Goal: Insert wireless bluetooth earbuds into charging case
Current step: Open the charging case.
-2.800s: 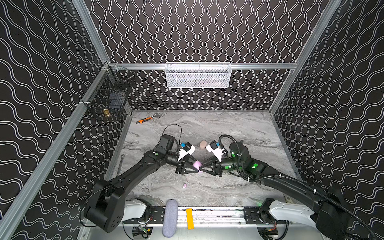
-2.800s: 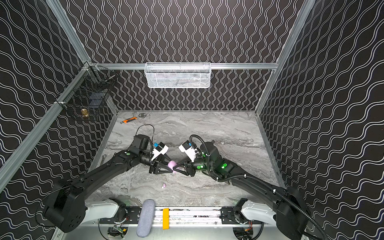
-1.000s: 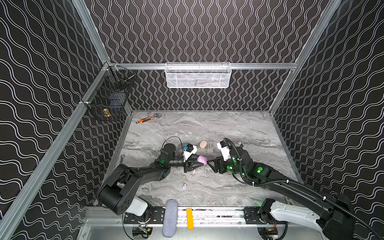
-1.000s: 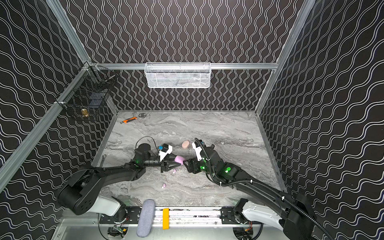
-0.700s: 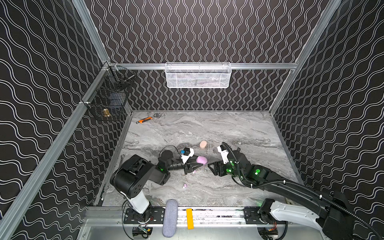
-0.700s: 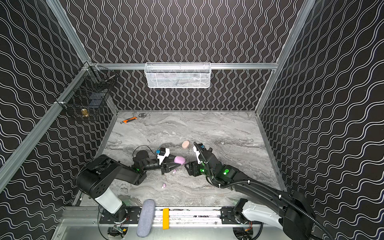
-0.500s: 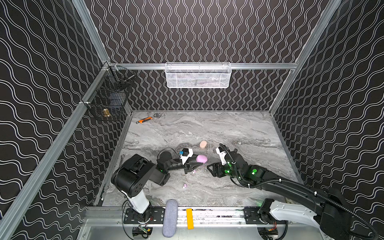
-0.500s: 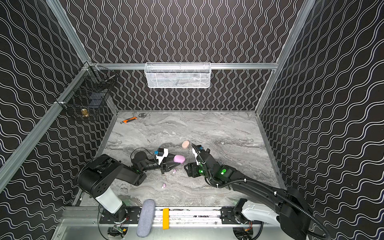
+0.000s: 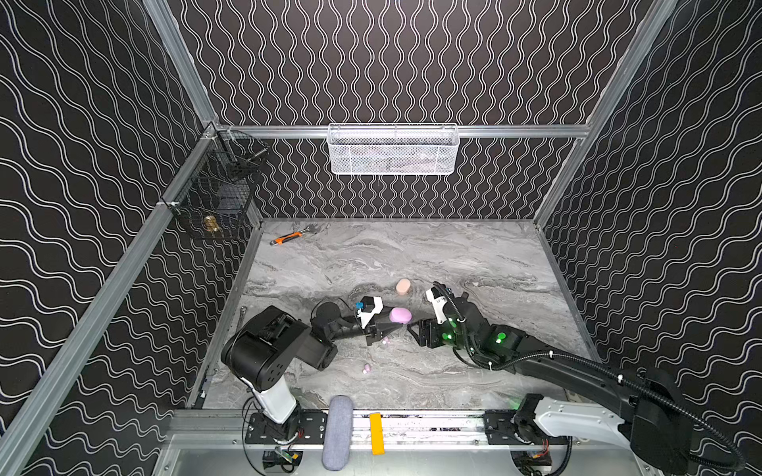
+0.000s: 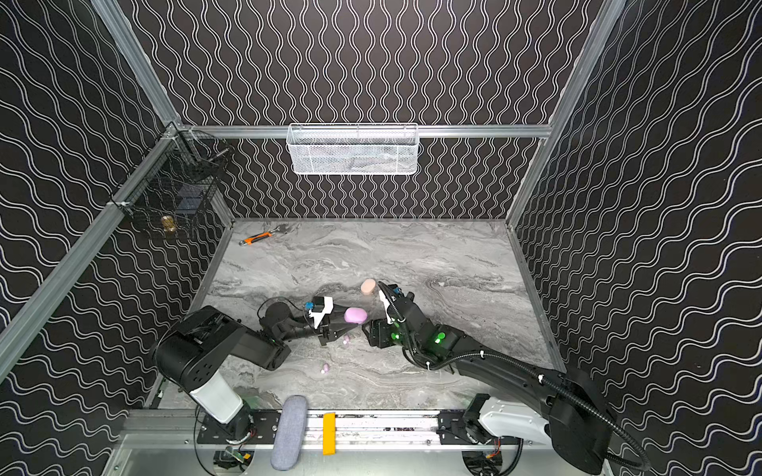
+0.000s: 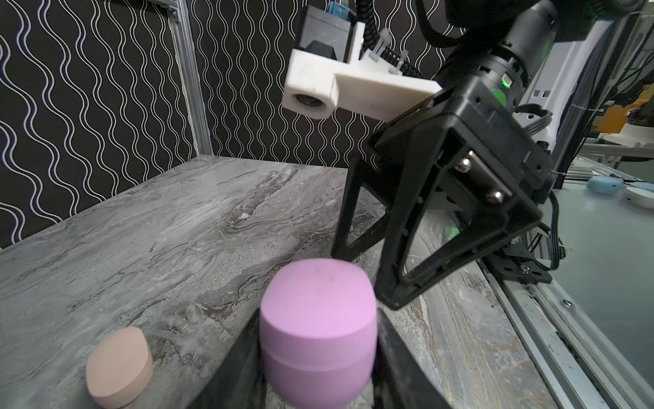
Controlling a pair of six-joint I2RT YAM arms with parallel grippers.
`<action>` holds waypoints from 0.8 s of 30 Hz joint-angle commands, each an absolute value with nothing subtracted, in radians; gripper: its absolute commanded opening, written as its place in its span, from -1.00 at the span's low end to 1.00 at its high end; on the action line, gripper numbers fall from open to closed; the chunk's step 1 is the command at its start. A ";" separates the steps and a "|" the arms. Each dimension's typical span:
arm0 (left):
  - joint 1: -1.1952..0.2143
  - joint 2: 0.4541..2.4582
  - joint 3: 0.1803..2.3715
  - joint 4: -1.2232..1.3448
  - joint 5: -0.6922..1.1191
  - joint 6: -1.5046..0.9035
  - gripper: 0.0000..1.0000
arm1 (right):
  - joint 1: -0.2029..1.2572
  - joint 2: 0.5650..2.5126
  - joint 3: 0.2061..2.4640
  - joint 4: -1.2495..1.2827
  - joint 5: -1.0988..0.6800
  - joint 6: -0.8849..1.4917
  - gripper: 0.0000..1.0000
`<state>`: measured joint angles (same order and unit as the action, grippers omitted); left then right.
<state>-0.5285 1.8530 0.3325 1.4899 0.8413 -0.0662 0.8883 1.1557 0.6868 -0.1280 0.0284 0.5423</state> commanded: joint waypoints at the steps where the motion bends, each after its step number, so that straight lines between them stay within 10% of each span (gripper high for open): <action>1: -0.533 1.853 0.332 1.537 0.834 -0.044 -0.29 | 0.888 1.163 0.704 -0.093 0.044 0.559 0.46; 24: -0.575 1.843 0.310 1.537 0.851 0.018 -0.30 | 0.865 1.136 0.746 -0.150 0.104 0.526 0.46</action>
